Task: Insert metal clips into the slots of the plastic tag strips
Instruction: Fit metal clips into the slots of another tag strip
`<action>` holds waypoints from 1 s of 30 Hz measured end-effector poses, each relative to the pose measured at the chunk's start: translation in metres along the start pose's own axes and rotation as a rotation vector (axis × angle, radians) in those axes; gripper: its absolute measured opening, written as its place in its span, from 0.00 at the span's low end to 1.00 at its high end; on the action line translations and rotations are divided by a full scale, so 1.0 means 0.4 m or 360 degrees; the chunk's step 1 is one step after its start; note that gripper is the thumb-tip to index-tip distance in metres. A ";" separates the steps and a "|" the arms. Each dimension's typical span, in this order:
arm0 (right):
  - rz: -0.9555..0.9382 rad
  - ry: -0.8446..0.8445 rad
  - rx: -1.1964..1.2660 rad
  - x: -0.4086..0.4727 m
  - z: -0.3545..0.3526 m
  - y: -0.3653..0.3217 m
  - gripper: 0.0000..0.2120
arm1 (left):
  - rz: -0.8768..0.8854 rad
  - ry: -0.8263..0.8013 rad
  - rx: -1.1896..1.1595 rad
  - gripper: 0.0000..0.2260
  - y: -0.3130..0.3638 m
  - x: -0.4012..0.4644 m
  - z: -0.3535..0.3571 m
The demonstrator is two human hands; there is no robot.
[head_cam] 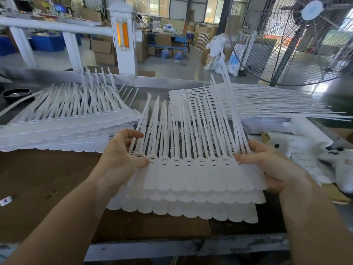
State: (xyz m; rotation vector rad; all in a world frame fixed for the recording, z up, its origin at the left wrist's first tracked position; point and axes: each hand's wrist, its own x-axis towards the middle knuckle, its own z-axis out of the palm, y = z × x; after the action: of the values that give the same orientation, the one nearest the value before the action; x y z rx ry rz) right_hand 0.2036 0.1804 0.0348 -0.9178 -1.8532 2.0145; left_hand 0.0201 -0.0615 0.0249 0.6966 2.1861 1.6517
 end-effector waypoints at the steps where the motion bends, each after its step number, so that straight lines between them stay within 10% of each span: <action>1: 0.0003 0.0006 -0.0003 -0.003 -0.002 0.000 0.13 | 0.0009 0.0004 0.0018 0.23 0.001 -0.003 0.001; 30: -0.0166 0.0195 -0.0158 0.027 0.005 -0.004 0.11 | 0.0128 0.0000 0.0140 0.20 -0.005 0.046 -0.001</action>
State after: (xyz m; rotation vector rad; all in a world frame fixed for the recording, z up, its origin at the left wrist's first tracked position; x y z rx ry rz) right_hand 0.1936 0.1854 0.0332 -0.9280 -1.9069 1.7789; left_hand 0.0042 -0.0520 0.0236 0.8188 2.2698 1.6014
